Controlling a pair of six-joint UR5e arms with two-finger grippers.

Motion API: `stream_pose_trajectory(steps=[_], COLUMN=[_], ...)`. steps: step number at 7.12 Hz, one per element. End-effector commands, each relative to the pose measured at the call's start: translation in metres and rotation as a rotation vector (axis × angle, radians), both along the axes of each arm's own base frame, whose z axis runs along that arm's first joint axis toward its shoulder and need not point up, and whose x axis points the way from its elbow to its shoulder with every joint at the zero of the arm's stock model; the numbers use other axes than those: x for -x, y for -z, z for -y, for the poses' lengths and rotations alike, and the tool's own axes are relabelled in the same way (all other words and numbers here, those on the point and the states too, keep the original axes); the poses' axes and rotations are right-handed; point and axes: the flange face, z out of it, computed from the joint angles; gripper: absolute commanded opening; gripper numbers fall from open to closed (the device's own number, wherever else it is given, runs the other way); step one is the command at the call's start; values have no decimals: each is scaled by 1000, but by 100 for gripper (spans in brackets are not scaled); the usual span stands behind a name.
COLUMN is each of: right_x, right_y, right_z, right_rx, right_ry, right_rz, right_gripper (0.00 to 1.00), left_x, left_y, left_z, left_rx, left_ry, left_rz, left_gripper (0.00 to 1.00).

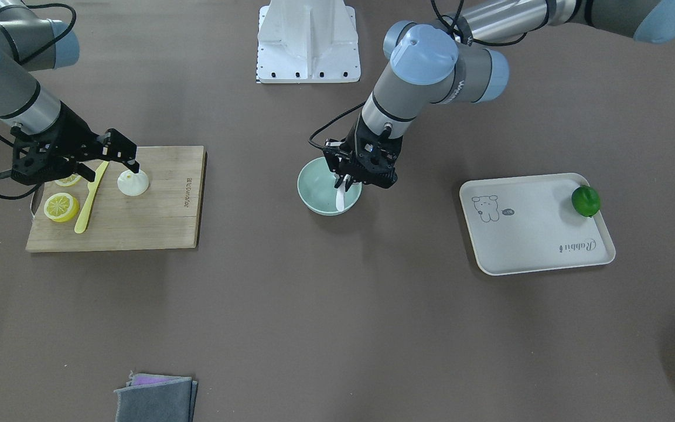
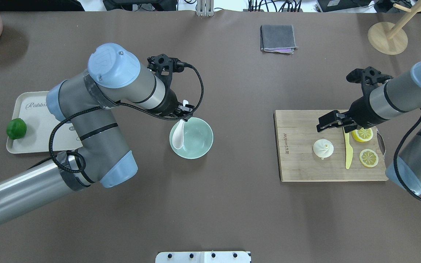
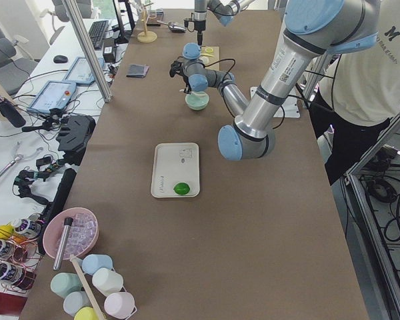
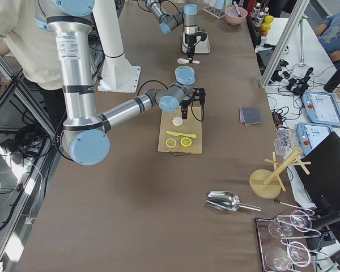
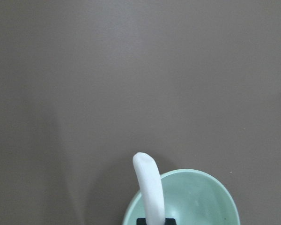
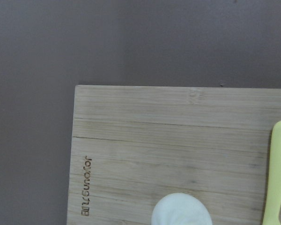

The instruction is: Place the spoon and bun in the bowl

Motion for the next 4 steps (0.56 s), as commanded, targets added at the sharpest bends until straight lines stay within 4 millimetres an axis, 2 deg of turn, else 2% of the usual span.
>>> stream_pose_trajectory(steps=[1, 2, 4], right_x=[14, 21, 29], right_y=[-3, -8, -15], right_z=[-8, -12, -13], right_rx=[-5, 1, -9], right_ry=[11, 22, 13], right_rz=[-17, -28, -55], right_gripper=[99, 99, 97], left_x=[-29, -30, -38], left_y=[19, 22, 25], left_z=[6, 7, 13], left_rx=[14, 3, 8], left_ry=[50, 67, 67], left_rz=[6, 6, 18], left_gripper=[0, 17, 45])
